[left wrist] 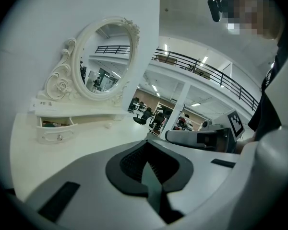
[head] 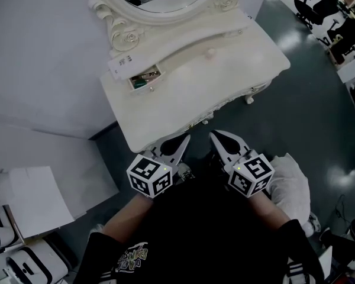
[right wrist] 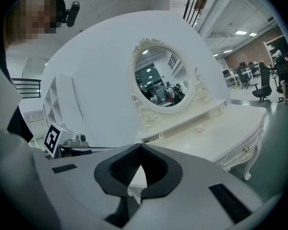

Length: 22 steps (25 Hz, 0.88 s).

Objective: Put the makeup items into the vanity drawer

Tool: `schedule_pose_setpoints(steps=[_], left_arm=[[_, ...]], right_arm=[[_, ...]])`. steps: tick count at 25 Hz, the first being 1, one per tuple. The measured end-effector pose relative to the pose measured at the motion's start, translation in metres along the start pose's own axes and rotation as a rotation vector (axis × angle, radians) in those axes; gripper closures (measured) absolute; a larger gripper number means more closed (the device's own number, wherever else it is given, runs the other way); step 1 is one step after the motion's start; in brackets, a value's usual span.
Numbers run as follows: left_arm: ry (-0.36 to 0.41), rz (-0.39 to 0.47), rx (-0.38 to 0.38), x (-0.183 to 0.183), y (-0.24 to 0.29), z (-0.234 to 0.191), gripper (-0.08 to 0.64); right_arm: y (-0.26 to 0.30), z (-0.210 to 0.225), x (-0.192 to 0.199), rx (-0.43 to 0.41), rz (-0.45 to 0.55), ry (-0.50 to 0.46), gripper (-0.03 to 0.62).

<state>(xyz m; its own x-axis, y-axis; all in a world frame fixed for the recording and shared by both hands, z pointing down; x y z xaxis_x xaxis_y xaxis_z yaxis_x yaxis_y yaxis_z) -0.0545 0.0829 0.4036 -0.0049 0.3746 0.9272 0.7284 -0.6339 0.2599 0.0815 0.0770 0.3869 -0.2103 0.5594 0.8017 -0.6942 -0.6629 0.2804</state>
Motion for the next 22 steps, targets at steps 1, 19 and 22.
schedule_pose_setpoints(steps=[1, 19, 22], left_arm=[[0.002, 0.0, 0.002, -0.001, 0.0, 0.001, 0.558], [0.032, 0.031, -0.001, -0.008, -0.015, 0.002, 0.558], [0.033, 0.034, -0.016, -0.008, -0.018, -0.004, 0.558]], right_arm=[[-0.001, 0.0, -0.001, 0.001, 0.003, -0.001, 0.563], [-0.002, -0.016, -0.008, 0.001, 0.039, -0.044, 0.563], [0.005, -0.016, -0.007, -0.01, 0.033, -0.041, 0.563]])
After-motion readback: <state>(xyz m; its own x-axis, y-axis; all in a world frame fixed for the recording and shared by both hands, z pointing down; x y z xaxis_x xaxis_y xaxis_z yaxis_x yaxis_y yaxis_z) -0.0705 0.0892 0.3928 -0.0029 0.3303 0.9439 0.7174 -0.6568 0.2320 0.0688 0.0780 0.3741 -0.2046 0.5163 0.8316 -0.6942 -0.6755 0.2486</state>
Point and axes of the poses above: the fingertips, and each gripper's own axes: y forward along the fingers, z to its right, x out of its underside, the point moved 5 cm from there along -y, backward along the fingers, and after that the axes turned 9 degrees about y, right-handed, at the moved point
